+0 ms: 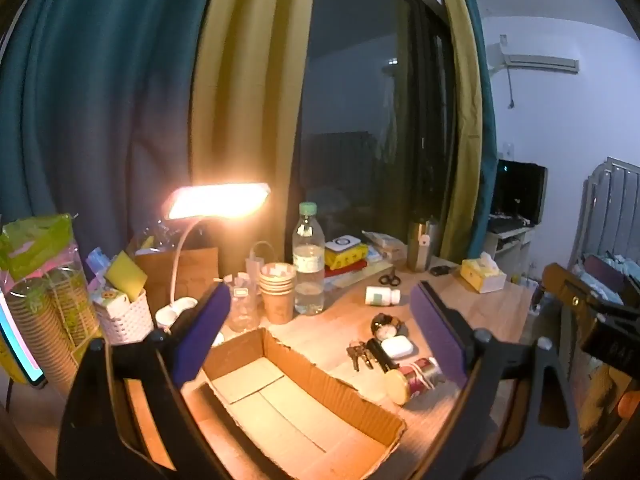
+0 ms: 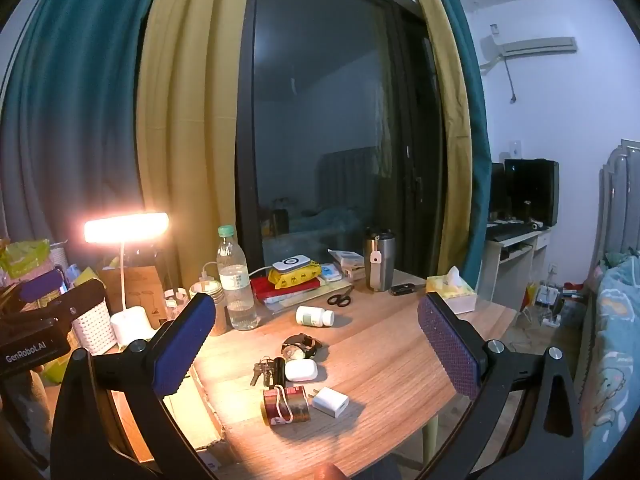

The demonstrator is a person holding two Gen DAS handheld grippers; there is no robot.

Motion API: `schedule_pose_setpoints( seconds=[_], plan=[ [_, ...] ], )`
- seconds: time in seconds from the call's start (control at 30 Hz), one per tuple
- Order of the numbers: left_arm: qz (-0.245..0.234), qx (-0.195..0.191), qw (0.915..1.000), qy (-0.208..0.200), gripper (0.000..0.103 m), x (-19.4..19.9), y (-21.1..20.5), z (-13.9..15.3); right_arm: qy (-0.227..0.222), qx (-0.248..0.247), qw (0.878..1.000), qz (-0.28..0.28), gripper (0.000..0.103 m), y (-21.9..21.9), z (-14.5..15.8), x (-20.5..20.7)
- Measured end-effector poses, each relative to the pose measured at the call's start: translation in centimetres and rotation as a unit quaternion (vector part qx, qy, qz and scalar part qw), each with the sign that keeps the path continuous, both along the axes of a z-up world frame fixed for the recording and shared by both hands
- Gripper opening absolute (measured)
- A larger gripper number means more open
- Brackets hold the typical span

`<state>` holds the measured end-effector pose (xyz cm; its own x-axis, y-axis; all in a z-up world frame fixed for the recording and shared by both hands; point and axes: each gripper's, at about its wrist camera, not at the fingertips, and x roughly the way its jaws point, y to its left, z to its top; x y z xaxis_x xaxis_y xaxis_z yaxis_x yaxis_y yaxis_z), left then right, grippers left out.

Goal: Organize rigid objects

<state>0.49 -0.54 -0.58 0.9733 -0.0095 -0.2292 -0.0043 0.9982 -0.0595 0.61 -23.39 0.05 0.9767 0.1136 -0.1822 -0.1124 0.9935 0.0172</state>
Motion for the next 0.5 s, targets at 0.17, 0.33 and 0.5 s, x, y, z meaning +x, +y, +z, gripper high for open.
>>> schedule_pose_setpoints(
  seconds=[0.17,0.33,0.5],
  plan=[
    [-0.012,0.002,0.9999,0.005,0.091,-0.04,0.01,0.03,-0.001,0.001,1.0,-0.001,0.103,-0.2,0.1,-0.32],
    [-0.019,0.001,0.9998,0.01,0.091,-0.01,-0.29,-0.3,0.001,0.001,1.0,0.001,0.103,-0.3,0.0,-0.15],
    [-0.023,0.008,0.9997,0.009,0.091,-0.05,-0.5,-0.27,0.001,0.002,1.0,0.001,0.103,-0.19,0.08,-0.31]
  ],
)
